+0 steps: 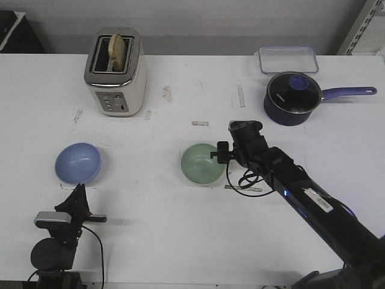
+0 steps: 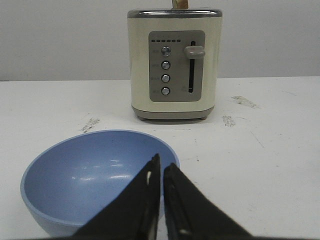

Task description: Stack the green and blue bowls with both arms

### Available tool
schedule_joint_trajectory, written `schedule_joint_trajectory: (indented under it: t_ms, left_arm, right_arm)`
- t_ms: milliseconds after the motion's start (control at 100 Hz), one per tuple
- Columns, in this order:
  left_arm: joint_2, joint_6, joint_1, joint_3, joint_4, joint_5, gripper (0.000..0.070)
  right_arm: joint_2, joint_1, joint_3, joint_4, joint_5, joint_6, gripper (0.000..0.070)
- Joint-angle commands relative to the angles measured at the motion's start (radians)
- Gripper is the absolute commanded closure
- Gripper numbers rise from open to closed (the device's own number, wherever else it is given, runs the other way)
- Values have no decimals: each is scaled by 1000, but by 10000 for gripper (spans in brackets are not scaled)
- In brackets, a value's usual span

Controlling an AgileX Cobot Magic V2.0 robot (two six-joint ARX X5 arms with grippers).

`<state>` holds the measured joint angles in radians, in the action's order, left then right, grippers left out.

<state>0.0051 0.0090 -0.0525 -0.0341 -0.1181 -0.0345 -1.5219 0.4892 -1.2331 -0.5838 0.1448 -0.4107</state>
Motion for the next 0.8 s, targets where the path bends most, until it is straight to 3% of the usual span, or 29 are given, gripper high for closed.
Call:
schedule_joint_trajectory:
  t_ms: [0, 90, 180, 420, 600, 790]
  left_arm:
    - [-2, 2, 1, 21, -11, -3, 699]
    - [-2, 2, 1, 21, -11, -3, 699]
    - [-2, 2, 1, 21, -11, -3, 699]
    - [-2, 2, 1, 21, -11, -3, 699]
    - [-2, 2, 1, 21, -11, -3, 699]
    - [-2, 2, 1, 21, -11, -3, 699]
  right_arm:
    - [23, -3, -4, 20, 55, 108, 262]
    - [87, -15, 26, 81, 108, 221, 276]
    - [150, -41, 67, 150, 118, 324, 333]
    - [314, -171, 243, 365, 69, 418, 694]
    - [439, -292, 383, 452, -98, 408, 692]
    - [573, -402, 529, 481, -119, 405, 692]
